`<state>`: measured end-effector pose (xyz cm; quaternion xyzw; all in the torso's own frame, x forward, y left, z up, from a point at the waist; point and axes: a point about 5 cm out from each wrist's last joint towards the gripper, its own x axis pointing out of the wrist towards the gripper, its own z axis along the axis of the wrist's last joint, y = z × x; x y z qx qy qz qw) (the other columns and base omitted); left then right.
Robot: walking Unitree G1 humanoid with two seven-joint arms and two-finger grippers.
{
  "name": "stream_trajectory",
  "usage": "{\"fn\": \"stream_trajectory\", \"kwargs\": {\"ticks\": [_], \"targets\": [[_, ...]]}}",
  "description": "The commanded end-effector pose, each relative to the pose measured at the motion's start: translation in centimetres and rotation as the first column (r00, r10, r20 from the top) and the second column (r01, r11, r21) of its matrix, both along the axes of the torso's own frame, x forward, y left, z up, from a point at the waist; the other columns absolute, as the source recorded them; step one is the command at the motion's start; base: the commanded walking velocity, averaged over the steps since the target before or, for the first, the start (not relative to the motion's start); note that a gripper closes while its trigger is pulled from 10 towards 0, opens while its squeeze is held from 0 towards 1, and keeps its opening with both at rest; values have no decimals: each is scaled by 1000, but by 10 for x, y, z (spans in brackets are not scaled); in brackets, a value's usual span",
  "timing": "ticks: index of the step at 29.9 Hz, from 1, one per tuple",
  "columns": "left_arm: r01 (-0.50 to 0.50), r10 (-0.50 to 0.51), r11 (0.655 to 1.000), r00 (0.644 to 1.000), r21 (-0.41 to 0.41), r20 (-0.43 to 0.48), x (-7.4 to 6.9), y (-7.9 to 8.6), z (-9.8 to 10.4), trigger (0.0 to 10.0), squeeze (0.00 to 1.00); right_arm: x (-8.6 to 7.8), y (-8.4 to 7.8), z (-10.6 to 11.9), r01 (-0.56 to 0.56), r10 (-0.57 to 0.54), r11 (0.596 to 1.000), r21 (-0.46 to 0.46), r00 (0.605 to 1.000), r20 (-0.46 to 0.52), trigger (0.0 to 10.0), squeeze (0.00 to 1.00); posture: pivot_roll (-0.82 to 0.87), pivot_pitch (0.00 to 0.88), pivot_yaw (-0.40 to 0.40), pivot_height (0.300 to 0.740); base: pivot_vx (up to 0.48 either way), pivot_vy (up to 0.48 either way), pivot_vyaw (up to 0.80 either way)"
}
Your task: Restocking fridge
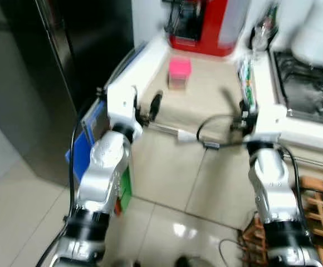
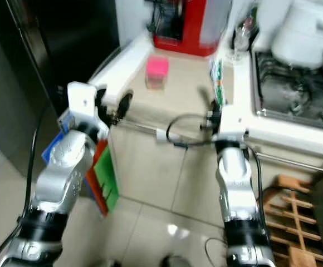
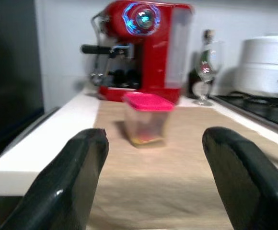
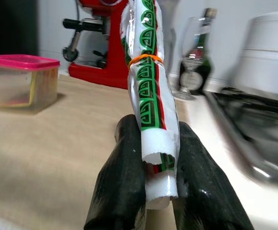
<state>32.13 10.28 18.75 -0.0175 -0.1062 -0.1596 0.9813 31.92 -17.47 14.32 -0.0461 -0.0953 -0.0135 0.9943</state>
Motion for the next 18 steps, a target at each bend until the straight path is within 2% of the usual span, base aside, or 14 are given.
{"fn": "stream_trajectory", "kwargs": {"ticks": [1, 9, 18], "targets": [[-2, 2, 1000, 1000, 4, 0, 0, 0, 0, 10000, 0, 0, -2, 1, 6, -6, 1000, -3, 1000, -1, 0, 0, -32, 0, -21, 740, -285, 0, -788], [-3, 3, 1000, 1000, 3, 0, -1, 0, 0, 10000, 0, 1, -2, 0, 6, -6, 1000, -4, 1000, -5, 0, 0, -32, 0, -22, 740, -290, 0, -786], [-3, 3, 1000, 1000, 3, -5, -1, -3, 0, 10000, 0, 1, -1, -1, -5, 5, 1000, -11, 1000, -3, 0, 0, -35, 0, -22, 740, -301, 0, 0]]}}
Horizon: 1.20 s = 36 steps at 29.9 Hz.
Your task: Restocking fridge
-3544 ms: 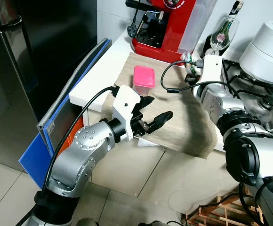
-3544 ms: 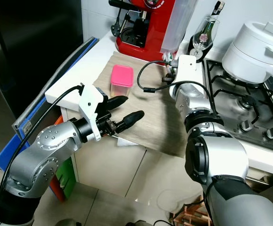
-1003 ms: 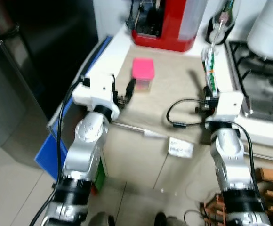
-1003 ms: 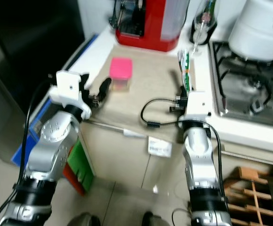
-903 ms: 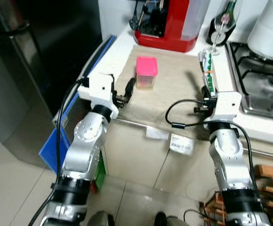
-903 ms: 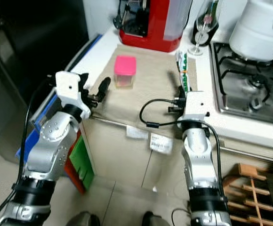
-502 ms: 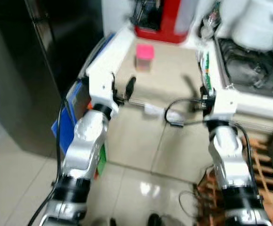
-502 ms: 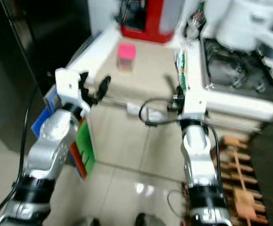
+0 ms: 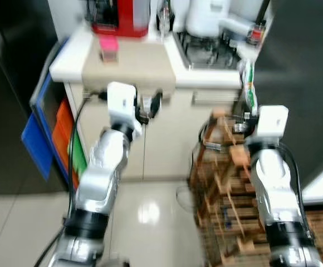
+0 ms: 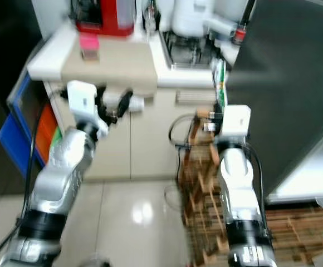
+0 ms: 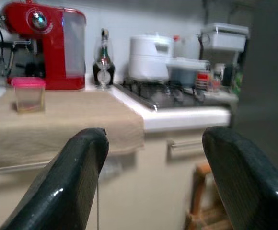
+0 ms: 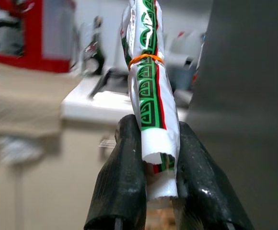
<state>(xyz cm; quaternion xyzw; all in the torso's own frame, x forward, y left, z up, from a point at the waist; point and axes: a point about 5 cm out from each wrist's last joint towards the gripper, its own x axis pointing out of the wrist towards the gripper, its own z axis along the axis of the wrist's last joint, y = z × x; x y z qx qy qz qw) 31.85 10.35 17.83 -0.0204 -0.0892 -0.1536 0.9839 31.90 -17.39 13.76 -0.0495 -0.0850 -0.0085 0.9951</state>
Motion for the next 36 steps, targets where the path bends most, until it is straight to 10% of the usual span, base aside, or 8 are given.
{"fn": "stream_trajectory", "kwargs": {"ticks": [1, 24, 25, 36], "targets": [[10, -10, 1000, 1000, 7, 27, 1, -5, 8, 10000, 0, 1, -2, 4, 3, -3, 1000, -6, 1000, 14, 0, 0, -35, 0, -22, 740, -307, 0, 0], [-50, 50, 999, 999, 6, 18, -3, 1, 2, 10000, 0, 1, -2, -2, -8, 7, 1000, -14, 1000, -27, 0, 0, -36, 0, -21, 740, -184, 0, 130], [-58, 59, 998, 998, -1, 12, -3, 3, 1, 10000, 0, 1, -2, -3, -5, 5, 1000, -16, 999, -33, 10000, 0, -38, 0, -21, 740, 0, -472, 0], [-151, 151, 988, 988, -7, -16, -2, 19, -8, 10000, 0, 2, -3, -5, -2, 1, 1000, -21, 999, -48, 10000, 0, -35, 0, -26, 740, 0, -456, 0]]}}
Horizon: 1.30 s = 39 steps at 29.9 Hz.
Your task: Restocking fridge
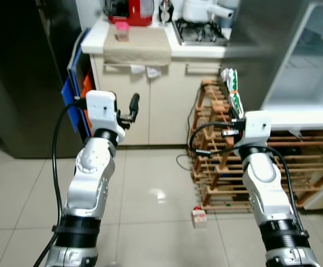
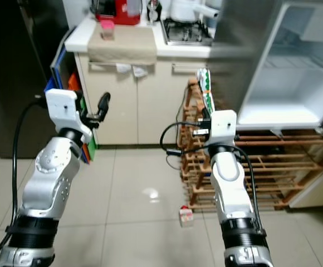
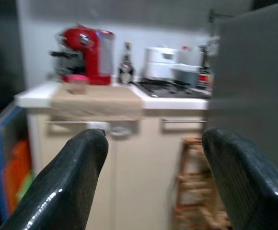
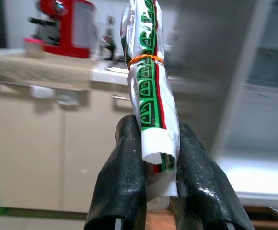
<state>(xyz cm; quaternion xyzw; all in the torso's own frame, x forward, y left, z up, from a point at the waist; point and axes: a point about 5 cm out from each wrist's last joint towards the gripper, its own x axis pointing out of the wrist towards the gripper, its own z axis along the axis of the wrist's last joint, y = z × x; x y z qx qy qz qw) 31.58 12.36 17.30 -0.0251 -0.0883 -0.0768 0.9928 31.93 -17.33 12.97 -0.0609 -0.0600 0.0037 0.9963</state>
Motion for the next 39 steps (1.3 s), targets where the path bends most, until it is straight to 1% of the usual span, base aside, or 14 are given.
{"fn": "stream_trajectory", "kwargs": {"ticks": [1, 8, 9, 12, 17, 19, 20, 21, 24, 25, 27, 33, 39], "targets": [[1, -1, 1000, 1000, 14, -8, 1, -1, -3, 10000, 0, 1, -4, 3, 18, -18, 1000, 2, 1000, 4, 10000, 0, -35, 0, -26, 740, 0, -454, 0], [-21, 21, 1000, 1000, 20, -14, 2, 1, -4, 10000, 0, 3, -5, 3, 30, -30, 1000, 2, 1000, 6, 10000, 0, -30, 0, -26, 740, 0, -454, 0], [-41, 42, 999, 999, 27, -13, 3, 4, -4, 10000, 0, 1, -9, 4, 47, -47, 999, 2, 999, 16, 10000, 0, -30, 0, -26, 740, 0, -450, 0], [-62, 63, 998, 998, 26, -19, 4, 7, -5, 10000, 0, -3, -17, 2, 68, -68, 998, -5, 998, 11, 10000, 0, -30, 0, -26, 740, 0, -450, 0], [-80, 81, 996, 996, 31, -36, 6, 7, -10, 10000, 0, -9, -32, -2, 119, -119, 993, -23, 993, 5, 10000, 0, -42, 0, -23, 740, 0, -450, 0], [-117, 119, 992, 992, 52, -42, 8, 10, -12, 10000, 0, -13, -38, -1, 142, -141, 990, -21, 990, 13, 10000, 0, -53, 0, -24, 740, 251, 0, 0], [-117, 119, 992, 992, 52, -42, 8, 10, -12, 10000, 0, -13, -38, -1, 142, -141, 990, -21, 990, 13, 10000, 0, -53, 0, -24, 740, 251, 0, 0], [-133, 137, 989, 989, 69, -49, 10, 10, -13, 10000, 0, -16, -41, -2, 148, -148, 989, -23, 989, 15, 10000, 0, -57, 0, -24, 740, 0, 0, 0], [-104, 107, 993, 994, 61, -37, 10, 6, -12, 10000, 0, -25, -44, -9, 157, -157, 987, -37, 988, -4, 10000, 0, -69, 0, -18, 740, 0, 0, 0], [-76, 77, 996, 997, 47, -29, 9, 3, -11, 10000, 0, -27, -44, -11, 163, -163, 986, -37, 987, -8, 10000, 0, -74, 0, -13, 740, 0, 0, 0], [-66, 67, 997, 997, 41, -29, 9, 2, -11, 10000, 0, -28, -44, -11, 165, -165, 986, -37, 986, -7, 10000, 0, -74, 0, -13, 740, 159, 0, 0], [-54, 55, 998, 998, 43, -28, 10, 0, -10, 10000, 0, -31, -45, -10, 179, -179, 983, -36, 984, 2, 10000, 0, -75, 0, -9, 740, 480, 0, 0], [-30, 30, 1000, 999, -8, -40, 9, -2, -11, 10000, 0, -33, -48, -8, 193, -193, 980, -38, 981, 11, 10000, 0, -76, 0, -8, 740, 480, 0, 0]]}}
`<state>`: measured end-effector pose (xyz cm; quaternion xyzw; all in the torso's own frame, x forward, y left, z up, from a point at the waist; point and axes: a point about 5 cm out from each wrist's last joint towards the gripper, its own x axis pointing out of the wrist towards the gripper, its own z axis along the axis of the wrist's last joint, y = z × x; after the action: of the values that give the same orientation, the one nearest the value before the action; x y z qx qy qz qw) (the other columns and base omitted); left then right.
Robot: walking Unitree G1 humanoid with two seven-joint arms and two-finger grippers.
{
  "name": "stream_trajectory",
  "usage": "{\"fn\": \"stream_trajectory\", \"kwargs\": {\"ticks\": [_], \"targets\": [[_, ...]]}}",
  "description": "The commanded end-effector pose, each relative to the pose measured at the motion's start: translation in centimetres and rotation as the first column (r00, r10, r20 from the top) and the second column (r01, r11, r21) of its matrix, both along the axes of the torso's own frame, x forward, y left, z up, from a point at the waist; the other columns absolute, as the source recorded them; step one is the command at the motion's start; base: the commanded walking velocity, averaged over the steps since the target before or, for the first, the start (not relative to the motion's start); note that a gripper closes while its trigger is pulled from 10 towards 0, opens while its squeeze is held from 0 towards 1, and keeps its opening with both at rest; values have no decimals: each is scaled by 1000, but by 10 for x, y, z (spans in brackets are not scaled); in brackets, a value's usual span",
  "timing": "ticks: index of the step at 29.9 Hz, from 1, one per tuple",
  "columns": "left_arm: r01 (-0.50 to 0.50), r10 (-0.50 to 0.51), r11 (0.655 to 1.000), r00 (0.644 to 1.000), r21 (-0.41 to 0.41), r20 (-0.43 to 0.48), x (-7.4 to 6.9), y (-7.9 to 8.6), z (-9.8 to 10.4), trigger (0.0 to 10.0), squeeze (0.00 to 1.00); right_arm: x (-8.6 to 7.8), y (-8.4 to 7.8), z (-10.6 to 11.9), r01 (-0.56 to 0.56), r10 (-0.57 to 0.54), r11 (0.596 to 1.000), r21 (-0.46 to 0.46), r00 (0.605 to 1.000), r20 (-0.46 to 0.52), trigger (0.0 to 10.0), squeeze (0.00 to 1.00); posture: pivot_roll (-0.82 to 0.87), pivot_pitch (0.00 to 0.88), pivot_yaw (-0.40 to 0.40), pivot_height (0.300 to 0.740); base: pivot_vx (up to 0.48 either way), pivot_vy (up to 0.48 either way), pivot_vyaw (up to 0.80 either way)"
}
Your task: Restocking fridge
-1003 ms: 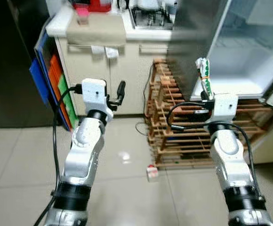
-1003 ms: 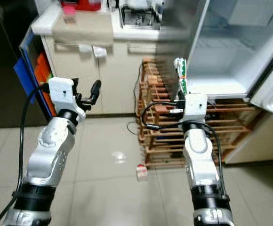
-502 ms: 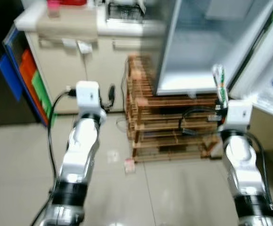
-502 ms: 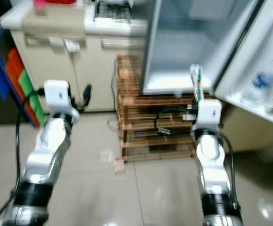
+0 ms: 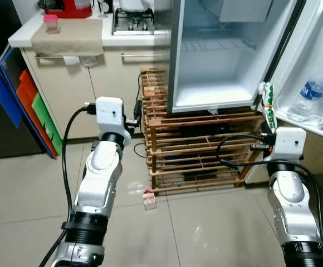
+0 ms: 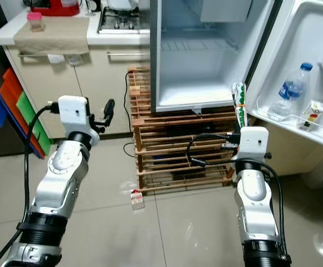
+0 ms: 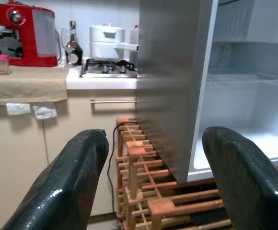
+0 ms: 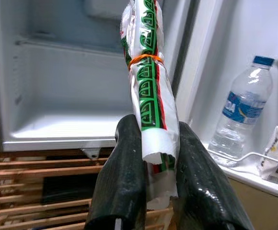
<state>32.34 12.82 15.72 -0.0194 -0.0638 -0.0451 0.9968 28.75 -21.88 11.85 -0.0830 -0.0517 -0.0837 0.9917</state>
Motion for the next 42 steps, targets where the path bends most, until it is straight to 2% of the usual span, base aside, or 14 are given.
{"fn": "stream_trajectory", "kwargs": {"ticks": [1, 19, 25, 39, 42], "targets": [[36, -36, 999, 999, -21, 12, 1, -7, 5, 10000, 0, -1, -2, 3, 17, -17, 1000, -5, 1000, 13, 10000, 0, -76, 0, -8, 740, 480, 0, 0], [67, -66, 998, 997, -19, 43, 2, -11, 9, 10000, 0, 8, 5, 11, -1, 1, 1000, -6, 999, 35, 10000, 0, -79, 0, -4, 740, 480, 0, 0], [98, -98, 995, 993, 3, 58, 0, -18, 12, 10000, 0, 10, 5, 12, -4, 5, 1000, -5, 999, 37, 10000, 0, -73, 0, -4, 740, 0, 0, 0], [94, -92, 995, 993, -21, 75, 0, -16, 15, 10000, 0, 13, 7, 14, -13, 14, 1000, -5, 999, 40, 10000, 0, -77, 0, -1, 740, 53, -423, 0], [137, -136, 991, 986, -5, 96, -5, -21, 18, 10000, 0, 14, 6, 13, -16, 16, 1000, -5, 999, 37, 10000, 0, -75, 0, -2, 740, 247, -409, 0]]}}
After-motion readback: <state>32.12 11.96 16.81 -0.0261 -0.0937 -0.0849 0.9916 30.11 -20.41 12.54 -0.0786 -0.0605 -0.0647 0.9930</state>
